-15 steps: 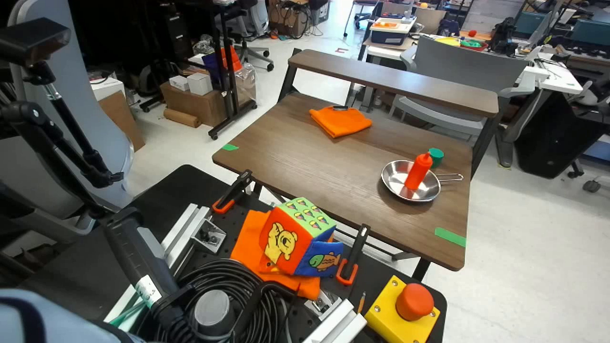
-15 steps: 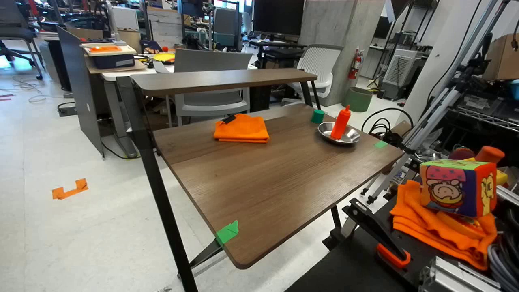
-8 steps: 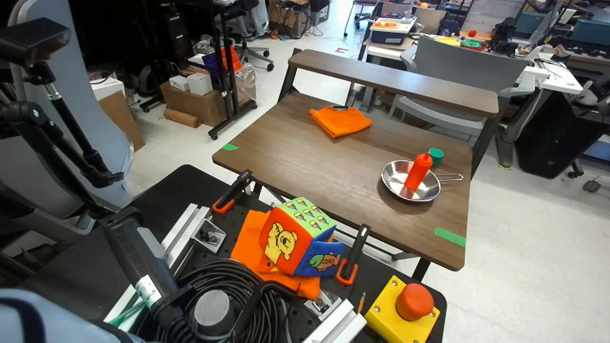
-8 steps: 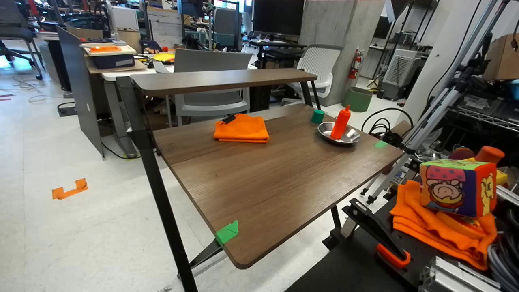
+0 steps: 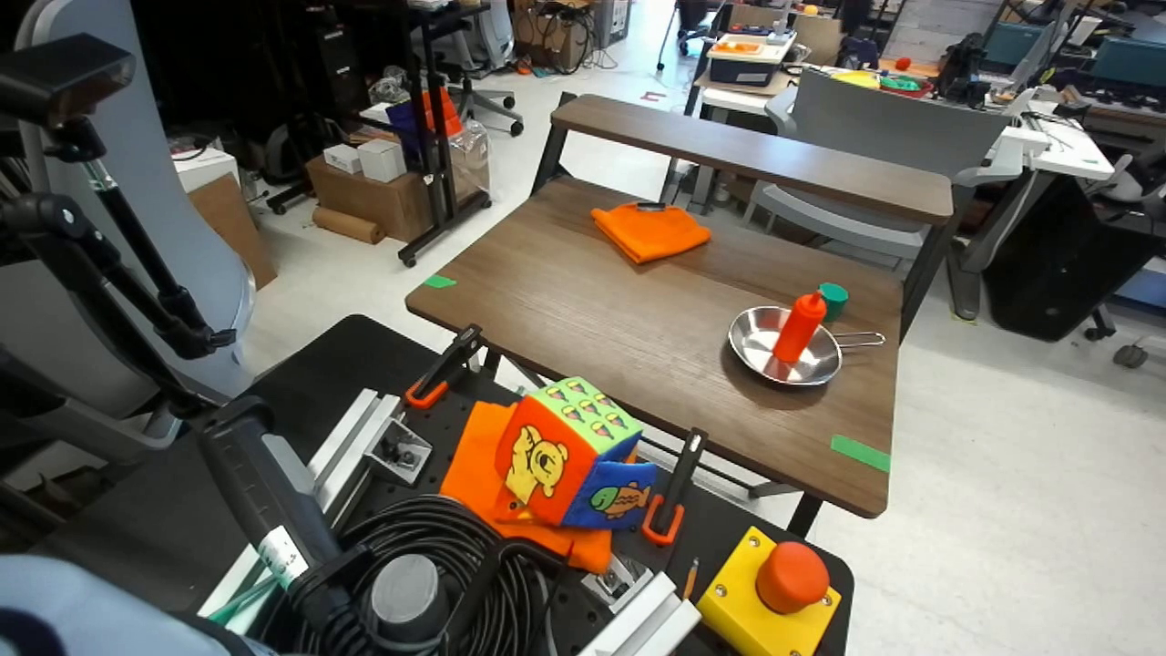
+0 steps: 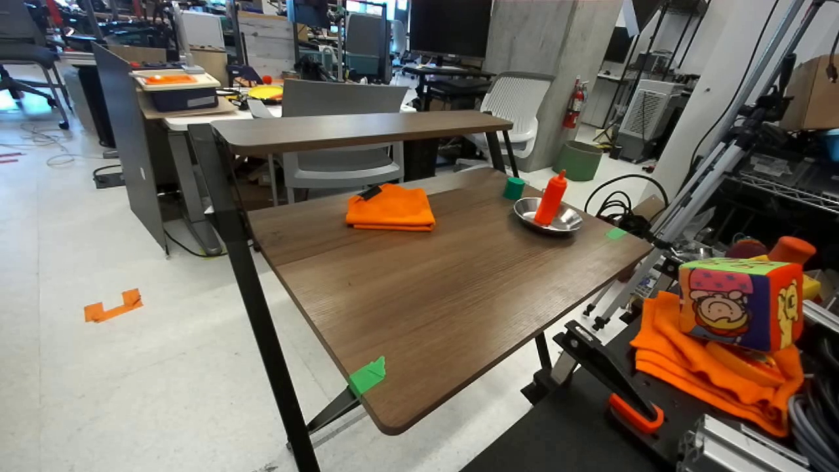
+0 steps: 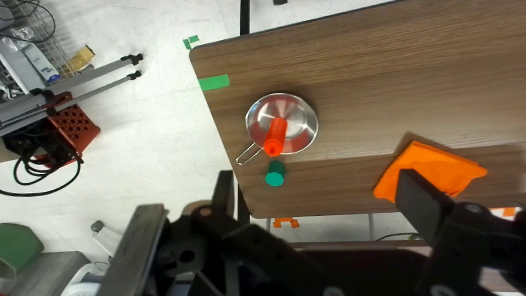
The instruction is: Remove the red sauce bottle from the silver pan
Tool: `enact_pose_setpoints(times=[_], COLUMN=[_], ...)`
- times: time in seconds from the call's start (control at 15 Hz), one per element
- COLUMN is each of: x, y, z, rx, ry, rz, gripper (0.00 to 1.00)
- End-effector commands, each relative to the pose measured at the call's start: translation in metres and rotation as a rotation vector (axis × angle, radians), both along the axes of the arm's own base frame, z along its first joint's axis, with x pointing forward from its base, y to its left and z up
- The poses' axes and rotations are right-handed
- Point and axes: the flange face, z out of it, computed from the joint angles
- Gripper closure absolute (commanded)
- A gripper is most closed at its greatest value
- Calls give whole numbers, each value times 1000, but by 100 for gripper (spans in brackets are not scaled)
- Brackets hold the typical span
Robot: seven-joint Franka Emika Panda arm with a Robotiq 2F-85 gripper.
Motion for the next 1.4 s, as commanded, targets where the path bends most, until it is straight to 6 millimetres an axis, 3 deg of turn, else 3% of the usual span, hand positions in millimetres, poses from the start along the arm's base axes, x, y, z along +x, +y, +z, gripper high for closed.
enact_pose_setpoints(times=[0.0,0.2,0.6,1.33], x=[54,91,149,222], y=[-51,-78,-107,-131], z=[-22,-60,-131,-232], rx=[6,60,139,179], ry=[30,84,195,356], rz=[3,35,94,125], gripper=[0,0,0,0])
